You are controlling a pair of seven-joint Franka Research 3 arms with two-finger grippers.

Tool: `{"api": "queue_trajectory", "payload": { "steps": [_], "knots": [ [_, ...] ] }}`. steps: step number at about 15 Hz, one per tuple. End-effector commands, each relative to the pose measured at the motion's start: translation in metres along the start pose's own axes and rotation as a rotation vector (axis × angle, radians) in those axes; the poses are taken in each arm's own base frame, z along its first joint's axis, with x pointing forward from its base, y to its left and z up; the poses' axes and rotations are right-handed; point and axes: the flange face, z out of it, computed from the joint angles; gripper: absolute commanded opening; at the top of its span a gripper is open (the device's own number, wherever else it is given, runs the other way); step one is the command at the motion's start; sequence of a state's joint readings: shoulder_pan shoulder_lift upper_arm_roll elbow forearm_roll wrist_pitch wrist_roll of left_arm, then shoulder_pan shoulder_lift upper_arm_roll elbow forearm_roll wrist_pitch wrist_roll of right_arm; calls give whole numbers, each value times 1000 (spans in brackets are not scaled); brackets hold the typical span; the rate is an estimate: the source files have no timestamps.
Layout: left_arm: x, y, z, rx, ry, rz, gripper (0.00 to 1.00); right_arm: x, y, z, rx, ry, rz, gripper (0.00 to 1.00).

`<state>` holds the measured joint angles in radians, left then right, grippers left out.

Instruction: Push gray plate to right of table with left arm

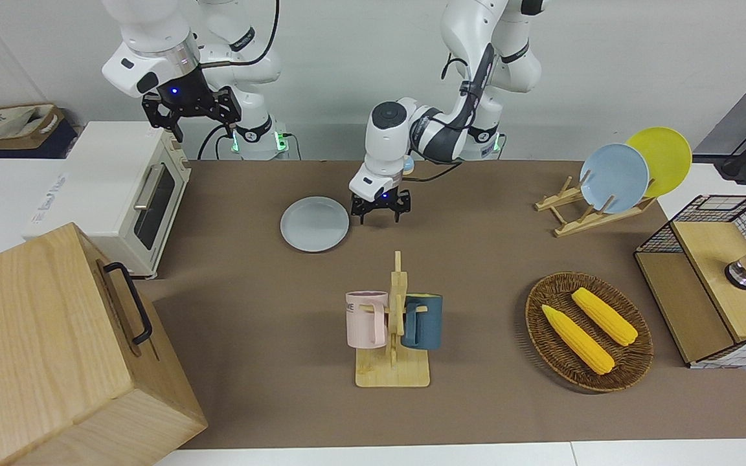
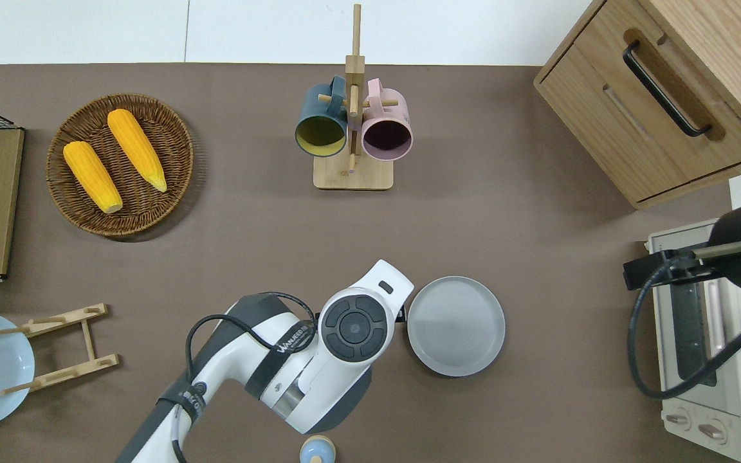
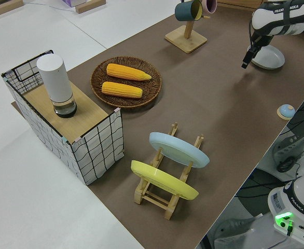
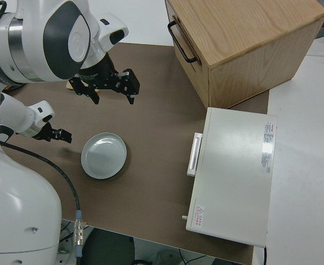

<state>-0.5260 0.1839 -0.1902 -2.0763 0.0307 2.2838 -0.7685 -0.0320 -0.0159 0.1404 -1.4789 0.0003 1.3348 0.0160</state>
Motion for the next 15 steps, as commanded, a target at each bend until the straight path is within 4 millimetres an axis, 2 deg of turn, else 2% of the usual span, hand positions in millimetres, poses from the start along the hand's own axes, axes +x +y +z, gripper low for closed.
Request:
{"api": "queue_trajectory", "payload": {
  "steps": [1,3,6,9,15],
  "knots": [
    [8,-37,-39,-5,-44,54,995,-3,1,-4,4,-4,15,983],
    [18,-67,-58,-11,-75,80,995,-3,1,-4,4,-4,15,983],
    [26,-100,-78,0,-104,105,995,-3,1,-4,4,-4,16,983],
    [32,-123,-90,3,-114,114,995,-3,1,-4,4,-4,15,983],
    [43,-183,-123,11,-140,161,995,-3,1,-4,4,-4,15,983]
  ]
}}
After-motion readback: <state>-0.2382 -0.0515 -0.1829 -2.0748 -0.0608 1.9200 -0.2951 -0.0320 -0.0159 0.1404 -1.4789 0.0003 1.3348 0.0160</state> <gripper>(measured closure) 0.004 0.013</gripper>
